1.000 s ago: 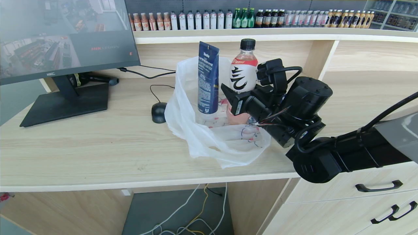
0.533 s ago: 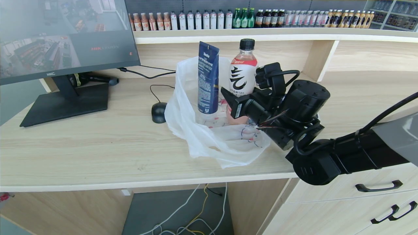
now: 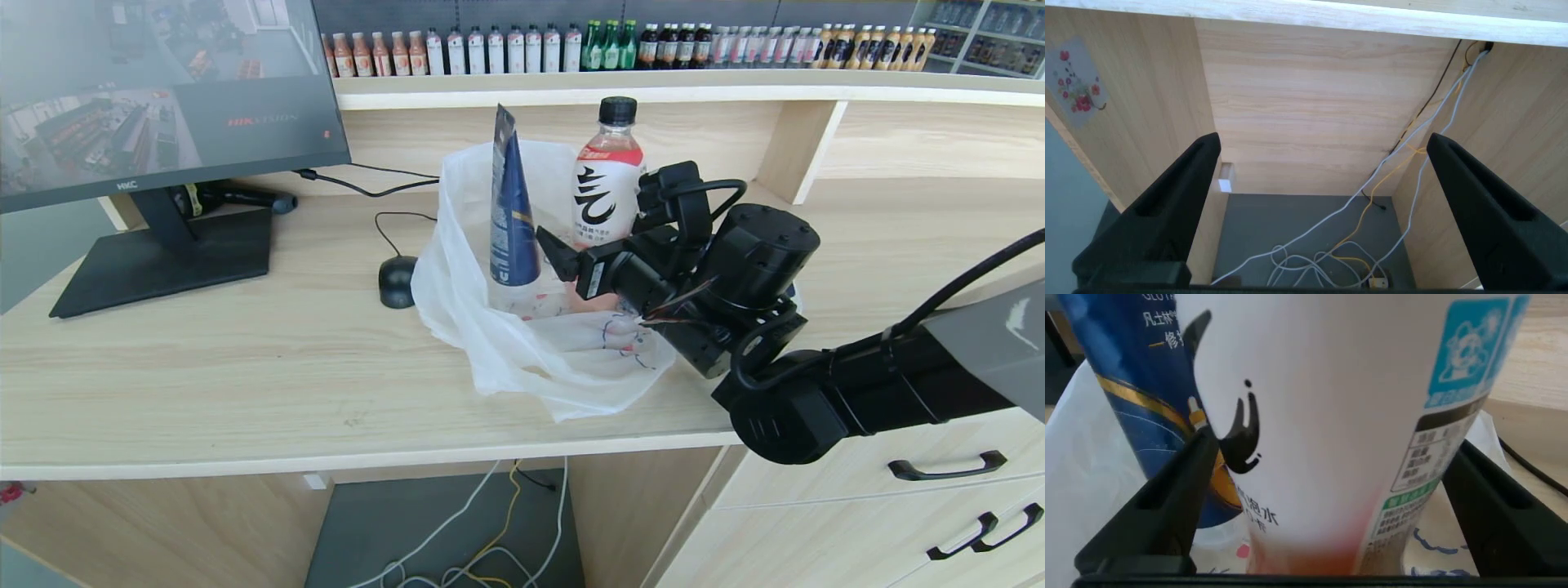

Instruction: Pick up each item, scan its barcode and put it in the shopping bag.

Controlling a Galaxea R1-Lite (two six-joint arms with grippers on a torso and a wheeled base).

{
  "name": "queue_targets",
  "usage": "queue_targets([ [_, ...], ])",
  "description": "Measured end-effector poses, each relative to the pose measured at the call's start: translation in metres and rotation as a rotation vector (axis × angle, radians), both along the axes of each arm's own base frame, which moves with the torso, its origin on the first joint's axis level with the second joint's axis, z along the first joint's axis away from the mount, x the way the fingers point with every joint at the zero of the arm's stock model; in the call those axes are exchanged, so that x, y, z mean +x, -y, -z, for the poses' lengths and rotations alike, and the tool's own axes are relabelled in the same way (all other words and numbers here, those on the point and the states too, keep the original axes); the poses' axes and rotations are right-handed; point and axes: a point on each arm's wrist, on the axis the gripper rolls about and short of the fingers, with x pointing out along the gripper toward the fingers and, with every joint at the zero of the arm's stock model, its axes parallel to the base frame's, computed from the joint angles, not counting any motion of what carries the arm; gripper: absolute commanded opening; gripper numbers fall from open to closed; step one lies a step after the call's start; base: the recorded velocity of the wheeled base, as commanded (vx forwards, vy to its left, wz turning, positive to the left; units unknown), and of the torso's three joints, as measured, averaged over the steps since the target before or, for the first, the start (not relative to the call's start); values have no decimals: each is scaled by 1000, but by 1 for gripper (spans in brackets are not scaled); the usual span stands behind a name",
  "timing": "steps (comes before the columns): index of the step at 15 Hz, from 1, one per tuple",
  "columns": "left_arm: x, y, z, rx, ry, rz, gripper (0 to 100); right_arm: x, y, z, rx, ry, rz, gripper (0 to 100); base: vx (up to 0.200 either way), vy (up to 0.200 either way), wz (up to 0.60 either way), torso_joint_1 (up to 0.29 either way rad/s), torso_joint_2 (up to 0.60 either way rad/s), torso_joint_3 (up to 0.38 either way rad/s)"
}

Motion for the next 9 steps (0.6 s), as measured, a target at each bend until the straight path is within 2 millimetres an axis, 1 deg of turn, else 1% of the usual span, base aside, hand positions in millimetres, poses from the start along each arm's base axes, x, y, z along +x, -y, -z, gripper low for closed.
queue_targets([
  [4, 0, 0, 0, 0, 0, 0, 100, -4, 2, -6, 7, 10, 0, 100, 0, 0, 0, 0, 0, 0],
  [9, 0, 0, 0, 0, 0, 1, 100, -20, 13, -10, 2, 2, 0, 100, 0, 0, 0, 0, 0, 0],
])
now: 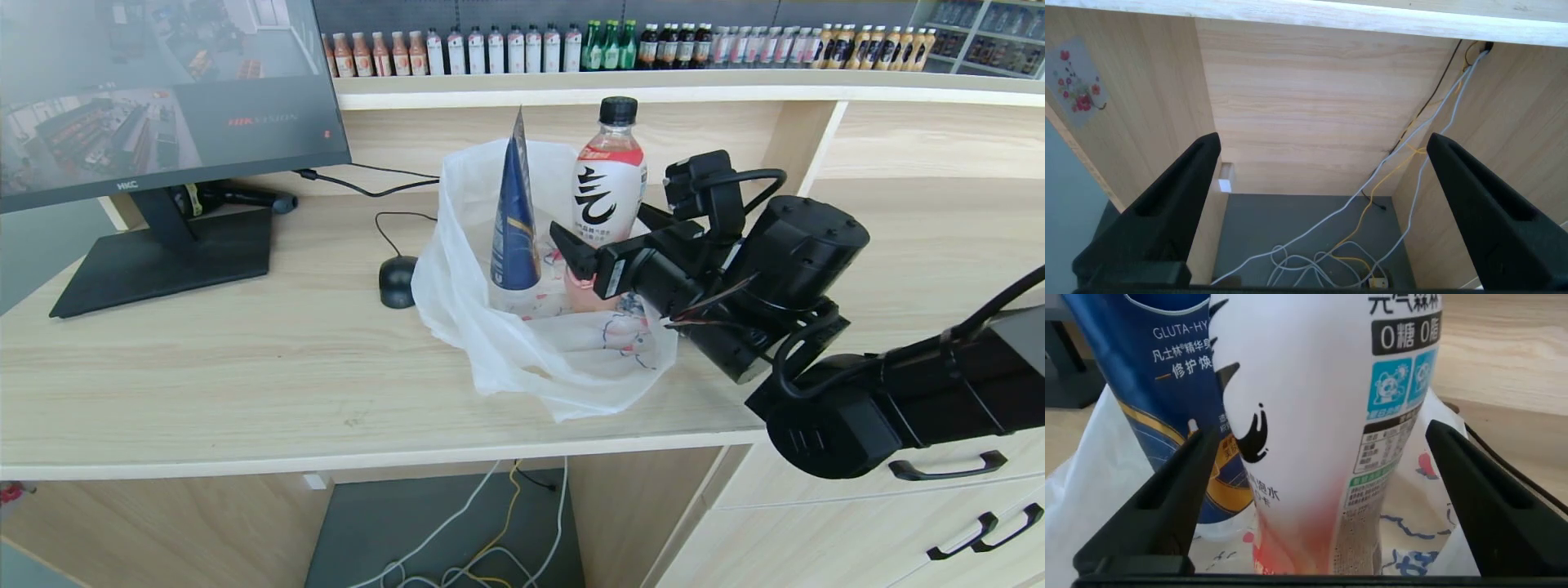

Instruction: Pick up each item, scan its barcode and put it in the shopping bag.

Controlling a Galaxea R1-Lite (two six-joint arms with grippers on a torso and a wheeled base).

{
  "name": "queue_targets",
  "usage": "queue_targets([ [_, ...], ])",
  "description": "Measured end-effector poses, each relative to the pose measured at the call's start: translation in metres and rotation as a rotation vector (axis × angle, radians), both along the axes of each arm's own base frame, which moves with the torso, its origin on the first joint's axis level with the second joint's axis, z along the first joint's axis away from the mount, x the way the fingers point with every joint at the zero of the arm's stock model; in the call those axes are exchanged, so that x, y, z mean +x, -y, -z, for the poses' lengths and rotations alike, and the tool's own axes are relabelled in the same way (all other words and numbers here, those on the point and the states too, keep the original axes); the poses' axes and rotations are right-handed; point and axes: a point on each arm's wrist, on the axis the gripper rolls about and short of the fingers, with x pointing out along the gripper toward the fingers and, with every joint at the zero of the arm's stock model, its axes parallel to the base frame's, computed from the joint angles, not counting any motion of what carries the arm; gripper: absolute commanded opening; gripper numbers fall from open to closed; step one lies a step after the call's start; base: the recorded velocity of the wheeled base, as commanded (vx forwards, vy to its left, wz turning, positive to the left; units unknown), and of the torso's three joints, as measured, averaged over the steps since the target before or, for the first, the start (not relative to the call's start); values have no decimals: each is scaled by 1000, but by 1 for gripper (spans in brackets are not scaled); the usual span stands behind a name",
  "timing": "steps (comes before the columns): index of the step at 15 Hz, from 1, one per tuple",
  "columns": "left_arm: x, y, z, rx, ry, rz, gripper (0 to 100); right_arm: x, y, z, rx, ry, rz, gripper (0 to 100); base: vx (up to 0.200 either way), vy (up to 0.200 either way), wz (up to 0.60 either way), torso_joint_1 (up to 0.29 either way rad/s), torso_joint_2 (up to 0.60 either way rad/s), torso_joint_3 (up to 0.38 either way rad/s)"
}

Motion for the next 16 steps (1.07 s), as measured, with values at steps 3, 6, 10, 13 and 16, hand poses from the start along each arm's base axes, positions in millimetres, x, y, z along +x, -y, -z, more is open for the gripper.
queue_targets([
  [3, 0, 0, 0, 0, 0, 0, 100, -16, 8, -5, 2, 1, -8, 100, 0, 0, 0, 0, 0, 0],
  [6, 0, 0, 0, 0, 0, 0, 100, -41, 15, -13, 5, 5, -31, 100, 0, 0, 0, 0, 0, 0],
  [10, 0, 0, 0, 0, 0, 0, 100, -79, 40, -9, -17, -30, -39, 100, 0, 0, 0, 0, 0, 0],
  [13, 0, 0, 0, 0, 0, 0, 100, -118, 69, 8, -42, -80, -40, 100, 0, 0, 0, 0, 0, 0],
  [16, 0, 0, 0, 0, 0, 0, 100, -168, 106, 27, -54, -118, -43, 100, 0, 0, 0, 0, 0, 0],
])
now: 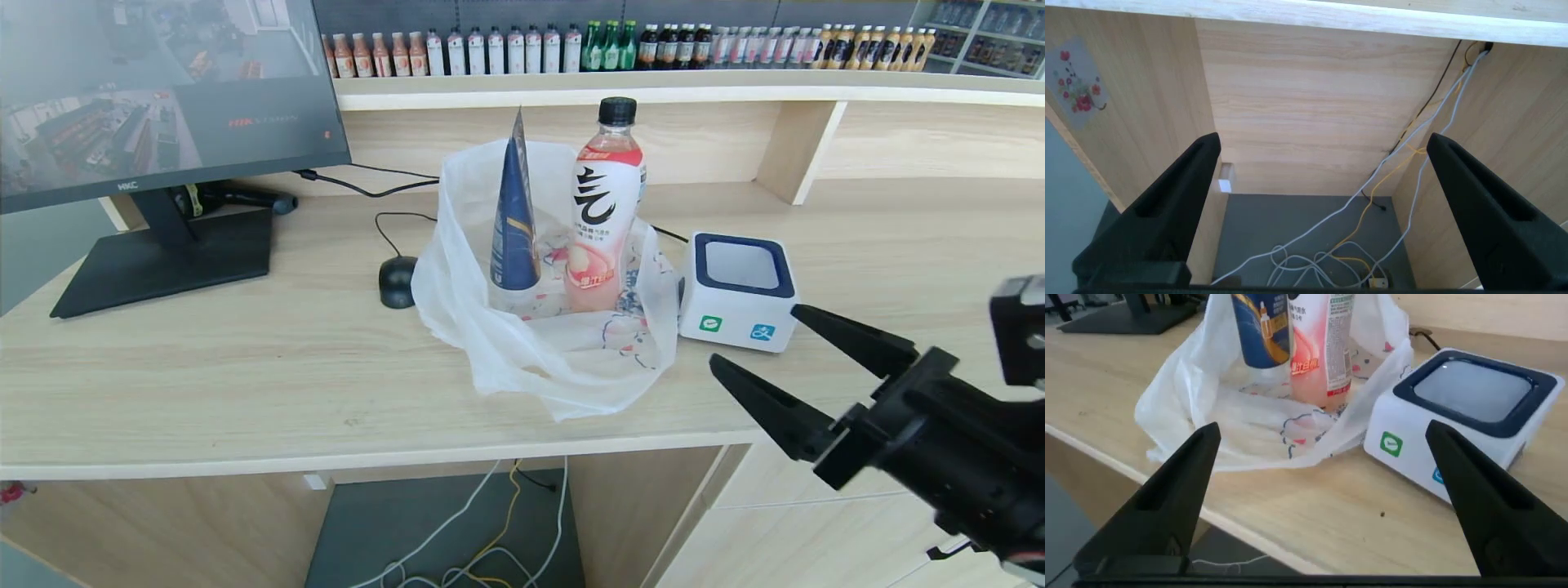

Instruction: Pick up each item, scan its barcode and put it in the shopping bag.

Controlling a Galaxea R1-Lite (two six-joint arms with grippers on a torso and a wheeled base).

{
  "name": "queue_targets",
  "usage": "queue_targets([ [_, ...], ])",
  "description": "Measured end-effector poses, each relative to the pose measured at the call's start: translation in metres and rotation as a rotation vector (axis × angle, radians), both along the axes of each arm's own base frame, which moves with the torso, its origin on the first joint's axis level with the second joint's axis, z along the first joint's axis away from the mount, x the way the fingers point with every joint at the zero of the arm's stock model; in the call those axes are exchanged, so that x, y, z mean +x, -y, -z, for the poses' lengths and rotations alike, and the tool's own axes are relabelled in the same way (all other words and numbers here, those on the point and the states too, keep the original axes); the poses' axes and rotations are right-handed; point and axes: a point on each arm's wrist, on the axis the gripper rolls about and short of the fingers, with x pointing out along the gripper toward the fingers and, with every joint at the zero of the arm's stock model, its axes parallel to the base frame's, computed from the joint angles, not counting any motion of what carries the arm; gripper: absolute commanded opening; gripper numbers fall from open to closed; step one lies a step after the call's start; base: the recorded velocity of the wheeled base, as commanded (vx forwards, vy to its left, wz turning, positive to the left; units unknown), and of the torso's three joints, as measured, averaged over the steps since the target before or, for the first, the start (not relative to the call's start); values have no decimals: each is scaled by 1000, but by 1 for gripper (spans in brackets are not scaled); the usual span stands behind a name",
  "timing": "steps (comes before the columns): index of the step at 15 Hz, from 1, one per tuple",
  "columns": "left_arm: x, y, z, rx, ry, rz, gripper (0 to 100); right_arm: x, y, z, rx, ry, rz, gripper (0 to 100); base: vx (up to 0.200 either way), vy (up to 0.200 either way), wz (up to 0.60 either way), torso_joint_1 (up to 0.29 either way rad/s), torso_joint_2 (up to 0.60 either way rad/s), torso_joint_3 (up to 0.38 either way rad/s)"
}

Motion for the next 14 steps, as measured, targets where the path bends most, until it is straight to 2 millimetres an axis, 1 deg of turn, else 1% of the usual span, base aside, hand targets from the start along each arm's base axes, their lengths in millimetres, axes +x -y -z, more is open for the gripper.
queue_targets([
  [2, 0, 0, 0, 0, 0, 0, 100, -32, 24, 15, 3, -36, -4, 100, 0, 0, 0, 0, 0, 0],
  [5, 0, 0, 0, 0, 0, 0, 100, -70, 51, 33, -35, -119, -20, 100, 0, 0, 0, 0, 0, 0],
  [7, 0, 0, 0, 0, 0, 0, 100, -96, 69, 48, -76, -182, -63, 100, 0, 0, 0, 0, 0, 0],
  [10, 0, 0, 0, -1, 0, 0, 100, -136, 97, 80, -141, -255, -133, 100, 0, 0, 0, 0, 0, 0],
  [11, 0, 0, 0, -2, 0, 0, 100, -146, 104, 91, -158, -271, -153, 100, 0, 0, 0, 0, 0, 0],
  [13, 0, 0, 0, -3, 0, 0, 100, -159, 114, 98, -128, -218, -184, 100, 0, 0, 0, 0, 0, 0],
  [14, 0, 0, 0, -3, 0, 0, 100, -162, 116, 100, -117, -211, -194, 100, 0, 0, 0, 0, 0, 0],
])
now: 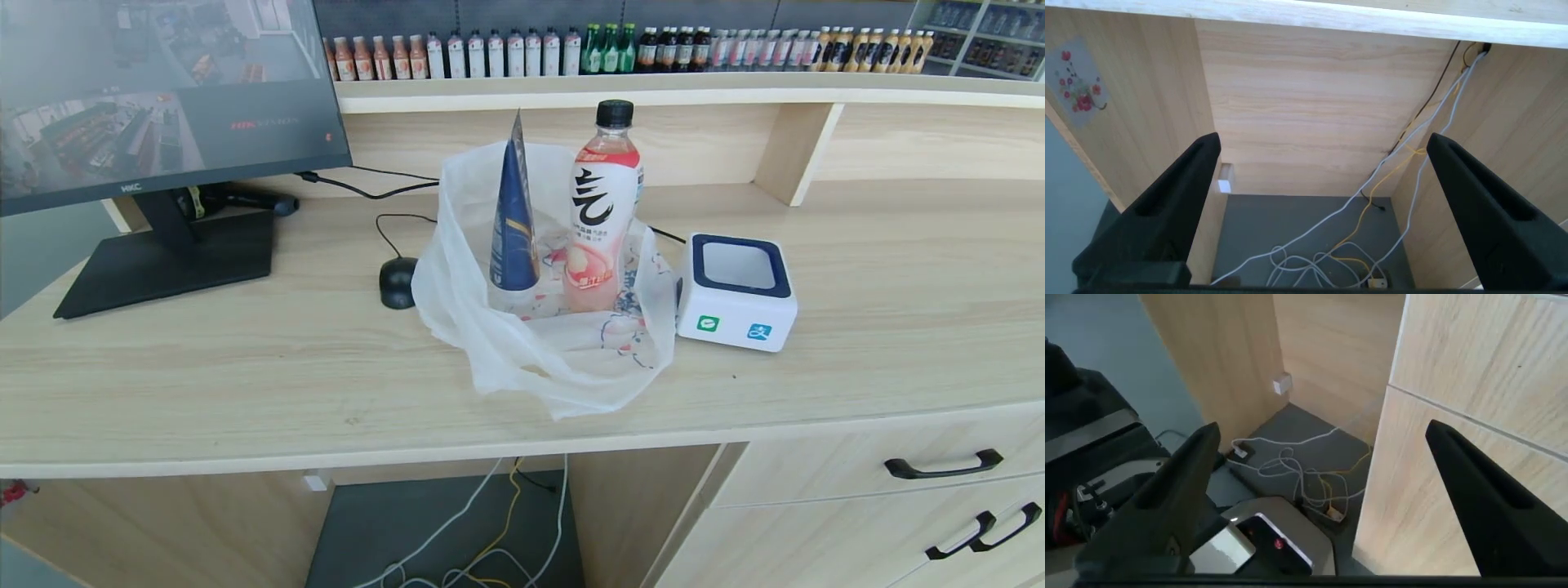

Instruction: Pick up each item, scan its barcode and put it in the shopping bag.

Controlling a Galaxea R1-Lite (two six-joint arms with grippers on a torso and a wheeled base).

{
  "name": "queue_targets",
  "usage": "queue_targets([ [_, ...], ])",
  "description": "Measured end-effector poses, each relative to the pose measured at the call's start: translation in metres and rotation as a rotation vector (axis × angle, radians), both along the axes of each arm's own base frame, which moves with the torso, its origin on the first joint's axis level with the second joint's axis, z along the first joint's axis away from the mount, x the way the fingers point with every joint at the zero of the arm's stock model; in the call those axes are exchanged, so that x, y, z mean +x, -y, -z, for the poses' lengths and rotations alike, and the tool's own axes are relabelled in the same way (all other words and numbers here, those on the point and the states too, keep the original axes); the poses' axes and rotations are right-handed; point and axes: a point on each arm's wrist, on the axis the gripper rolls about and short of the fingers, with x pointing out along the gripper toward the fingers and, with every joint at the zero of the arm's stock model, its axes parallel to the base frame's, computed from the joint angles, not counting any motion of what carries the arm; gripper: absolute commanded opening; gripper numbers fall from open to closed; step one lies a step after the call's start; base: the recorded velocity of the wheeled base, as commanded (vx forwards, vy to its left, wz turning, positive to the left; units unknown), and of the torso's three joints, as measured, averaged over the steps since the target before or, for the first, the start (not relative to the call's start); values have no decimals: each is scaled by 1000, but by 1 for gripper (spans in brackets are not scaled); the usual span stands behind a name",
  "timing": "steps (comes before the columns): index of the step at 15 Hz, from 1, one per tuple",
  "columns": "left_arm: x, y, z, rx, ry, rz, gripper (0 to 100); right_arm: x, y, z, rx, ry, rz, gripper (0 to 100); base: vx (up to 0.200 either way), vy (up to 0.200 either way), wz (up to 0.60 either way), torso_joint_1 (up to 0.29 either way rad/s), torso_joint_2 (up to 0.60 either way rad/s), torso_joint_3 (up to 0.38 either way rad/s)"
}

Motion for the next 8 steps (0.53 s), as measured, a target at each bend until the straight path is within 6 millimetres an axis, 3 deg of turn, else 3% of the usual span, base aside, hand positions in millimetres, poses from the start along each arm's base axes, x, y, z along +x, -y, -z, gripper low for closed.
queue_targets([
  [3, 0, 0, 0, -1, 0, 0, 100, 1, -1, 1, -23, -28, 9, 100, 0, 0, 0, 0, 0, 0],
  [8, 0, 0, 0, -1, 0, -1, 100, 8, -8, -1, -102, -108, 310, 100, 0, 0, 0, 0, 0, 0],
])
